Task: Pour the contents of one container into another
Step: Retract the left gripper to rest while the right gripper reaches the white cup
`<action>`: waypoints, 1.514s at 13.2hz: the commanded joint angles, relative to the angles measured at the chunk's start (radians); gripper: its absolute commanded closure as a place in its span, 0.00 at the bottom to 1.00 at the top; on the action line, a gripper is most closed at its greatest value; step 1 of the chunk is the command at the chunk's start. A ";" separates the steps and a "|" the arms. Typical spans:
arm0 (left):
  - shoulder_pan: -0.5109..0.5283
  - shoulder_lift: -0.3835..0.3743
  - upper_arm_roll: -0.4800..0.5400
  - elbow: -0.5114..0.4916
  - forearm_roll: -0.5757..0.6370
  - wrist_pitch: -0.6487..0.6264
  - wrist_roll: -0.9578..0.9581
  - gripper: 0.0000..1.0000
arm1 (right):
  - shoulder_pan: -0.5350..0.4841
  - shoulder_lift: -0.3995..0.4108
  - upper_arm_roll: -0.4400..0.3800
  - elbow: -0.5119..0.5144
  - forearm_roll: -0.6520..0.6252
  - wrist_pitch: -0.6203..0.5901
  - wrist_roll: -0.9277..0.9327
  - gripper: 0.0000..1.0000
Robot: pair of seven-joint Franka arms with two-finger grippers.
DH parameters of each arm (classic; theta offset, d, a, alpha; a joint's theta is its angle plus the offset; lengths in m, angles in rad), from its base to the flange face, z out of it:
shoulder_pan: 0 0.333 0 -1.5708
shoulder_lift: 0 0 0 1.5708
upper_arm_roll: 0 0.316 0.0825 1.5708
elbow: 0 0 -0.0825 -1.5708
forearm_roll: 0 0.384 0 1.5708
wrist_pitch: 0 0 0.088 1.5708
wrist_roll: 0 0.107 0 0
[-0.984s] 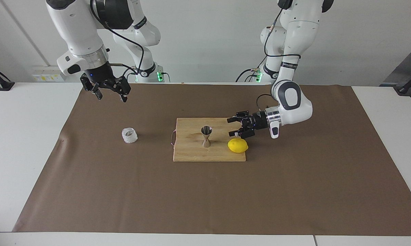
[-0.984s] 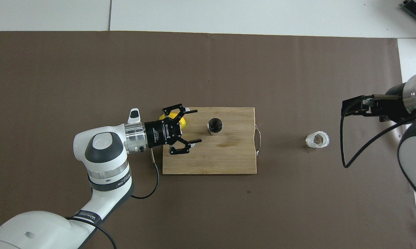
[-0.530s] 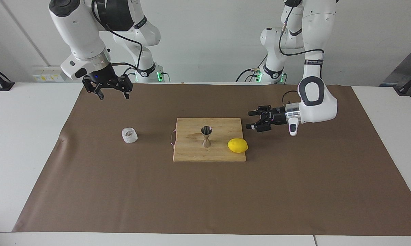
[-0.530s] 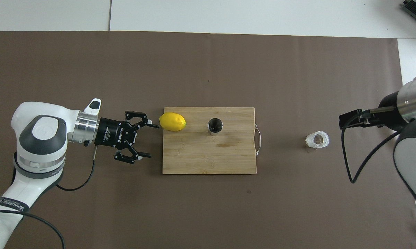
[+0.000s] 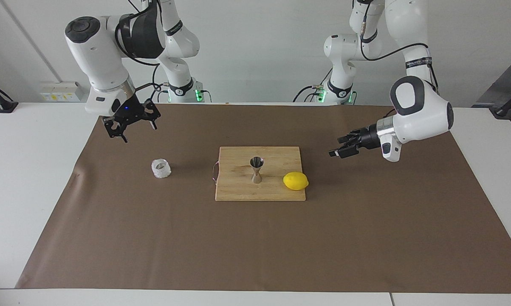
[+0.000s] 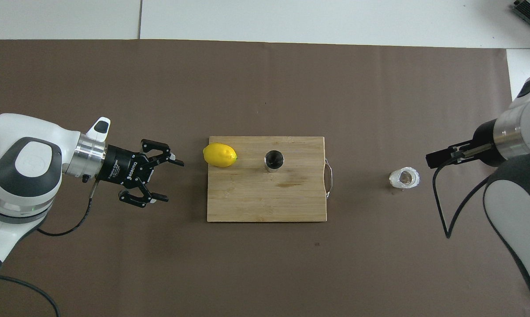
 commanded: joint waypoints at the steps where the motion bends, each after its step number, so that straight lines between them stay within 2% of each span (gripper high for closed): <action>1: -0.008 0.000 -0.002 0.093 0.167 -0.020 0.053 0.00 | -0.079 -0.023 0.006 -0.099 0.100 0.075 -0.251 0.00; 3: -0.031 -0.013 -0.007 0.122 0.293 -0.020 0.137 0.00 | -0.128 -0.013 0.006 -0.164 0.185 0.126 -0.452 0.00; 6: -0.033 -0.027 -0.002 0.178 0.350 -0.021 0.203 0.00 | -0.206 0.061 0.006 -0.202 0.318 0.146 -0.763 0.00; 7: -0.033 -0.039 -0.007 0.207 0.426 -0.021 0.246 0.00 | -0.212 0.077 0.006 -0.211 0.328 0.181 -0.872 0.00; 10: -0.036 -0.102 -0.010 0.212 0.537 -0.024 0.398 0.00 | -0.237 0.115 0.008 -0.240 0.355 0.213 -1.057 0.00; 12: -0.045 -0.141 -0.010 0.213 0.567 -0.056 0.432 0.00 | -0.260 0.152 0.006 -0.255 0.455 0.217 -1.220 0.00; 15: -0.042 -0.165 -0.008 0.227 0.577 -0.050 0.623 0.00 | -0.263 0.189 0.008 -0.255 0.478 0.227 -1.344 0.00; 20: -0.045 -0.193 -0.013 0.248 0.579 -0.125 0.627 0.00 | -0.303 0.328 0.008 -0.246 0.613 0.214 -1.551 0.00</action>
